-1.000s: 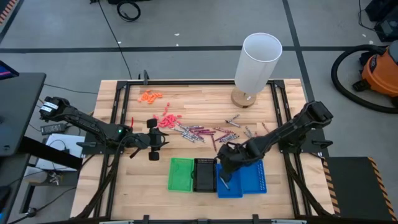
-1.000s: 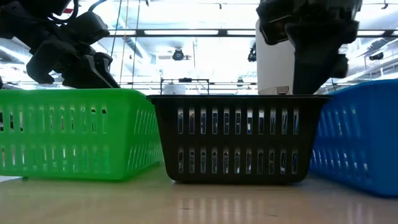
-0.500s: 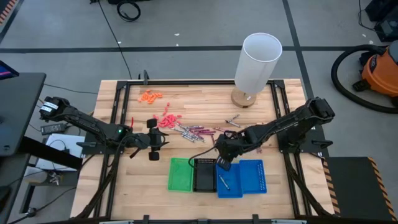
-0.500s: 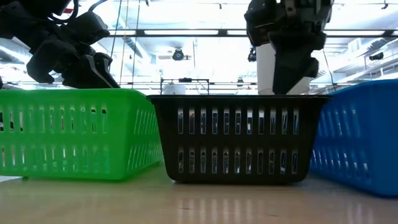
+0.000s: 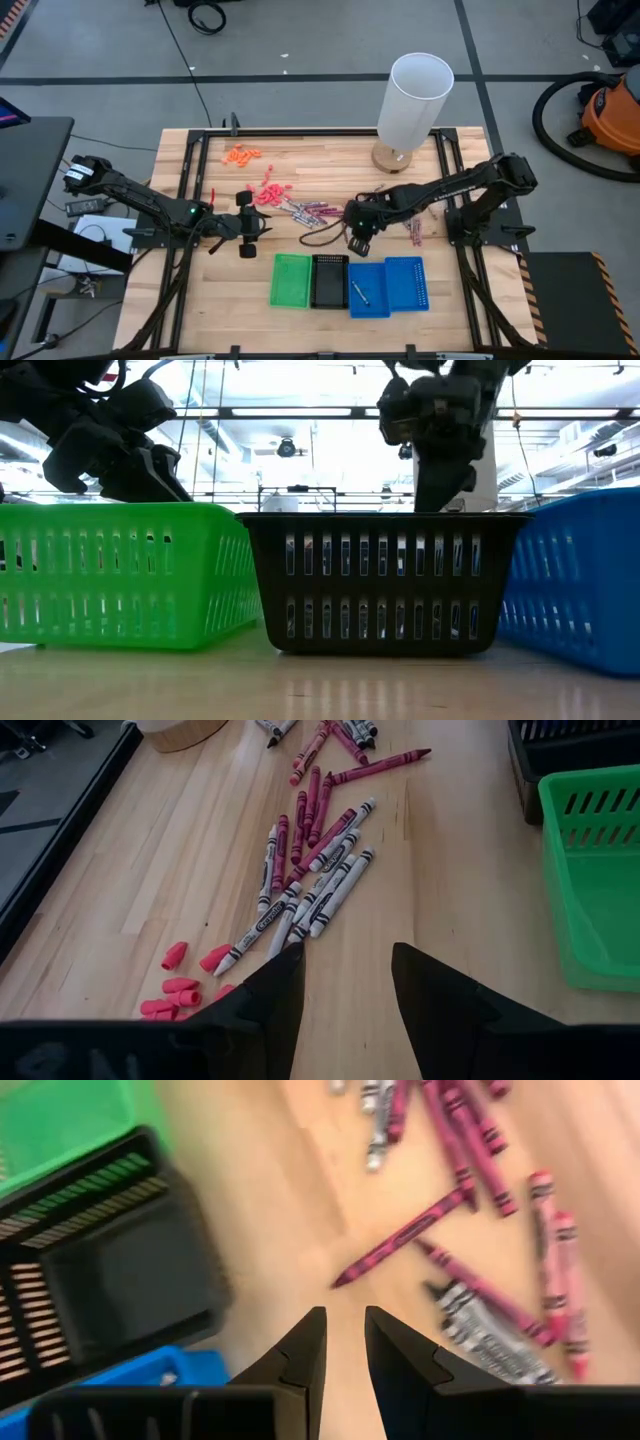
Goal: Sort crayons
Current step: Put the black crayon into the left blue bin
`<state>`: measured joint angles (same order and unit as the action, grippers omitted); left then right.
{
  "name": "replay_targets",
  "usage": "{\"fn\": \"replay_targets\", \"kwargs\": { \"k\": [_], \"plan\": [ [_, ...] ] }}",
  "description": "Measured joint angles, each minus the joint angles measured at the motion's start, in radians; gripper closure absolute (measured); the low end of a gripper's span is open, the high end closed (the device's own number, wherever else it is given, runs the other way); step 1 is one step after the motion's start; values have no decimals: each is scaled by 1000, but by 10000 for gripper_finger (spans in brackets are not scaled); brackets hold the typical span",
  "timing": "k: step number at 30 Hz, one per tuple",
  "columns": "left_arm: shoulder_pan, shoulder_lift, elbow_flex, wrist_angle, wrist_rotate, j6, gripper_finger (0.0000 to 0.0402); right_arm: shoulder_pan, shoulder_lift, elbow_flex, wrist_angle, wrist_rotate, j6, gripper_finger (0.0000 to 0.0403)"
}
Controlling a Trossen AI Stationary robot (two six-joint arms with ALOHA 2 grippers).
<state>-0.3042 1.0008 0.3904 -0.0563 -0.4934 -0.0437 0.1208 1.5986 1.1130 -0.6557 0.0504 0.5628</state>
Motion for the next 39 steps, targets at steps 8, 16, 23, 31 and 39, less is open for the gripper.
{"fn": "replay_targets", "kwargs": {
  "k": [8,16,23,31,39],
  "plan": [
    [0,0,0,0,0,0,239,-105,0,0,-136,60,-114,323],
    [0,0,0,0,0,3,239,-204,1,0,-184,141,-288,323],
    [0,0,0,0,0,6,239,-263,2,-6,-192,143,-645,324],
    [0,0,0,0,0,6,239,-334,2,-66,-193,197,-869,317],
    [0,0,0,0,0,6,239,-396,39,-74,-178,188,-882,271]
  ]
}}
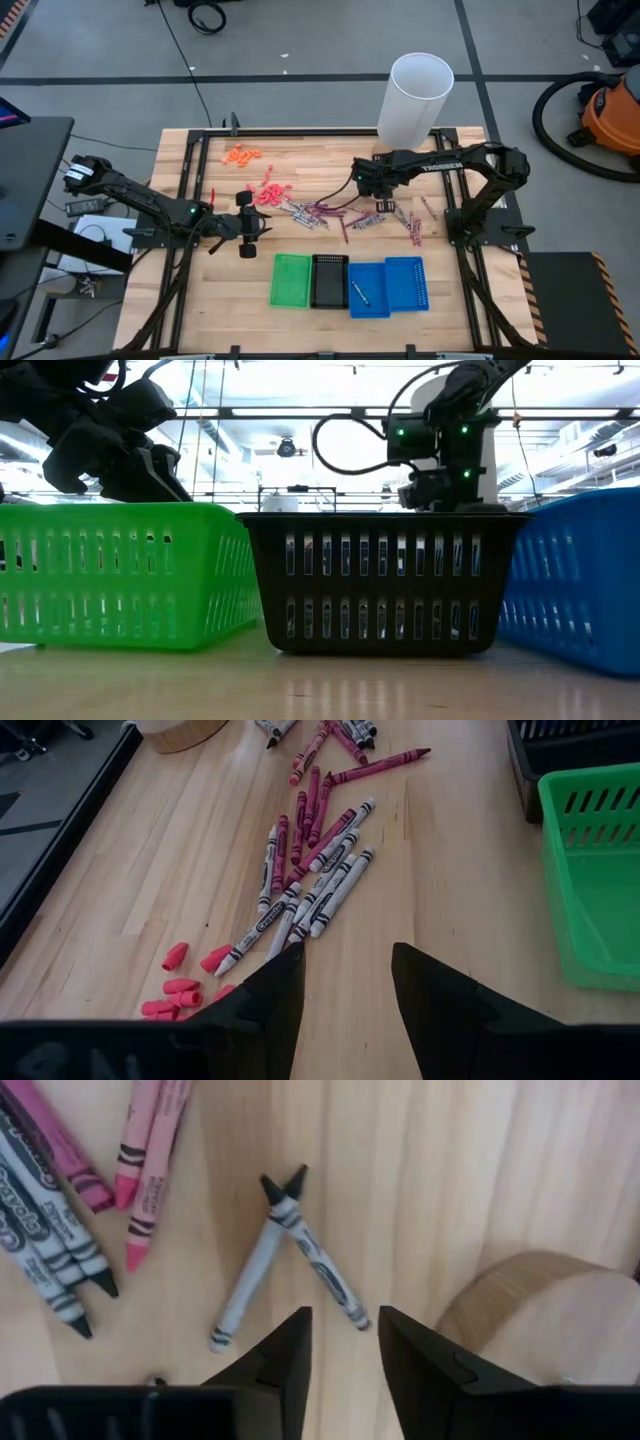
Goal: Sort crayons
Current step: Put the black crayon into the left blue bin
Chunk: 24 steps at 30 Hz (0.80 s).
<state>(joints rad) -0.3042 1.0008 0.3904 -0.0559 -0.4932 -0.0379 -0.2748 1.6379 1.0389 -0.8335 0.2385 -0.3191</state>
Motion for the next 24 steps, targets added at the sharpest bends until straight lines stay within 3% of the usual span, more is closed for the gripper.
{"fn": "replay_targets", "kwargs": {
  "k": [6,24],
  "plan": [
    [0,0,0,4,0,0,239,-7,73,10,17,0,-41,242],
    [0,0,0,8,0,5,239,-50,166,48,-2,-8,-135,256]
  ]
}}
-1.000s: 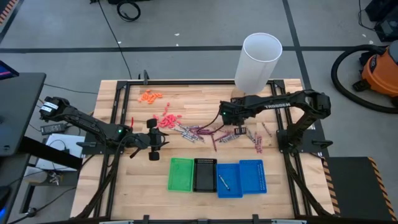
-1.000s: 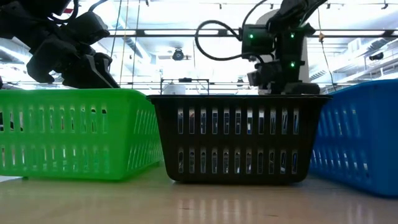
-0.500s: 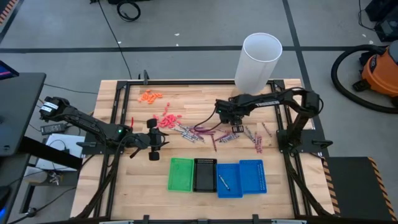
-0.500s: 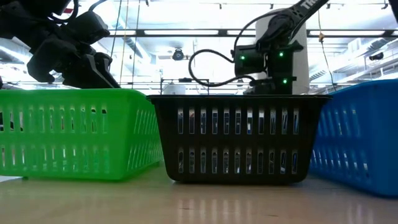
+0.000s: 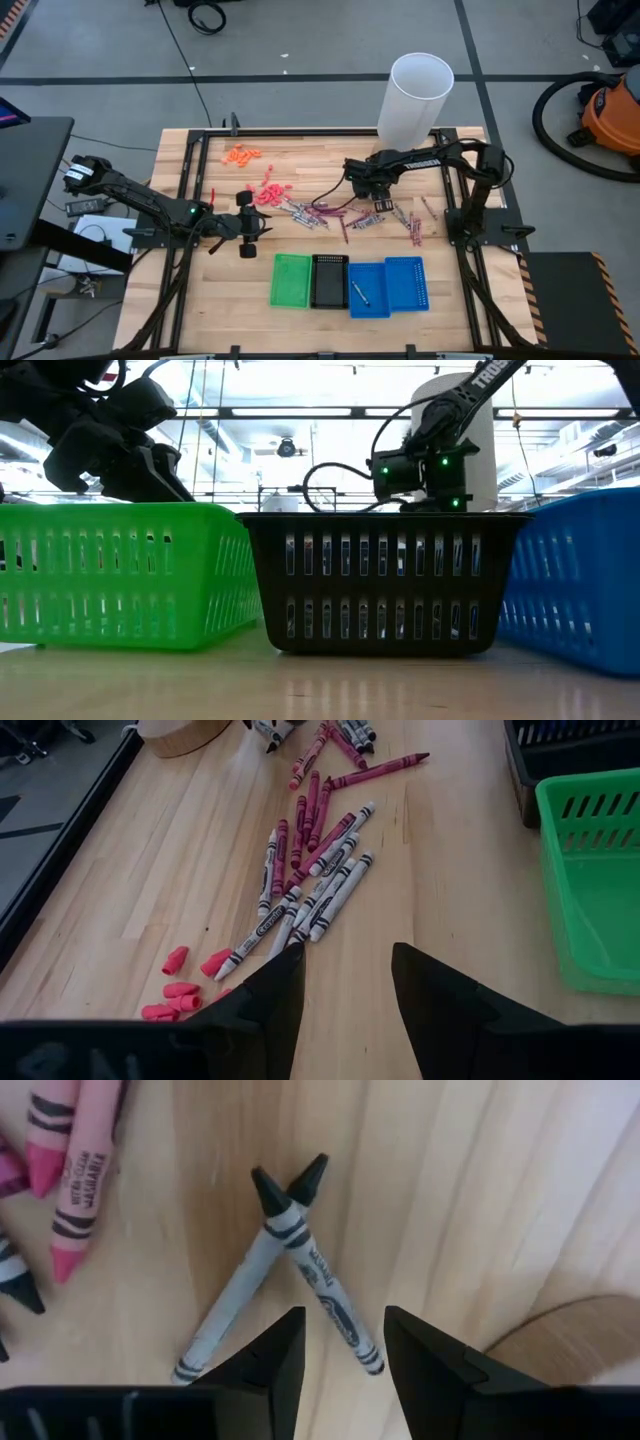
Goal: Sort crayons
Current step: Put the black crayon into the left blue bin
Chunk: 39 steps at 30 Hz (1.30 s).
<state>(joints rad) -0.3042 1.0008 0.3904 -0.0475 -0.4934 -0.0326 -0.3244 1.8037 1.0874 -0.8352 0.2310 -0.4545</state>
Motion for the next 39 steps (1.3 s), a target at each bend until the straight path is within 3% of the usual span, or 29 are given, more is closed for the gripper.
{"fn": "replay_targets", "kwargs": {
  "k": [16,39],
  "plan": [
    [0,0,0,-5,0,2,239,-35,37,2,33,-52,-82,265],
    [0,0,0,-5,0,2,239,-34,41,0,32,-78,-53,369]
  ]
}}
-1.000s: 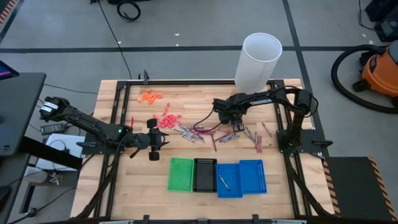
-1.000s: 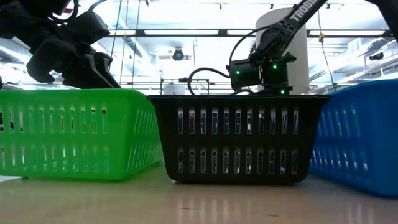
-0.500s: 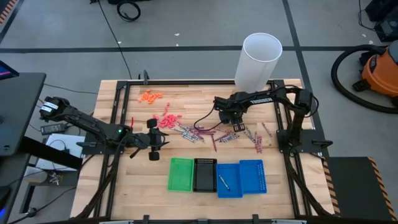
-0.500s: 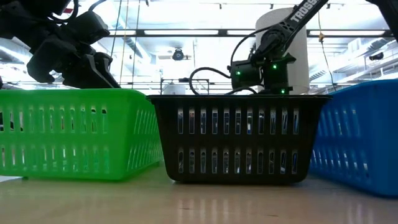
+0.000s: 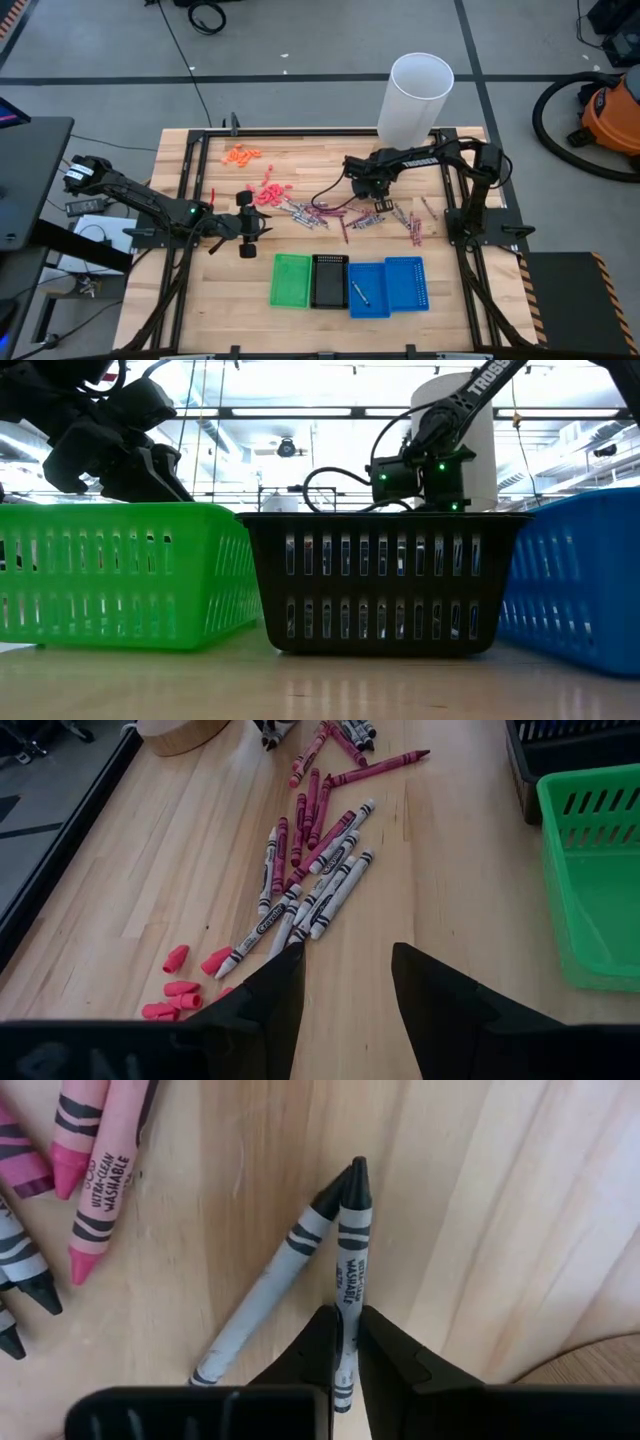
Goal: Sort crayons
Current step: Put the black crayon into the left blue bin
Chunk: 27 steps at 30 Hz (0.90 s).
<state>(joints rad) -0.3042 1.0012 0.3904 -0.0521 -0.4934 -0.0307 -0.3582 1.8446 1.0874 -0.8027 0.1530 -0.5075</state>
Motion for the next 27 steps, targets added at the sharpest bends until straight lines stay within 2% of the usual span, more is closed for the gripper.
{"fn": "replay_targets", "kwargs": {
  "k": [7,15,27],
  "plan": [
    [0,0,0,0,0,0,239,27,9,40,-73,36,71,359],
    [-1,0,0,2,0,-10,239,75,6,171,-228,38,167,359],
    [-1,0,0,3,0,-11,239,206,4,348,-332,38,305,359]
  ]
}}
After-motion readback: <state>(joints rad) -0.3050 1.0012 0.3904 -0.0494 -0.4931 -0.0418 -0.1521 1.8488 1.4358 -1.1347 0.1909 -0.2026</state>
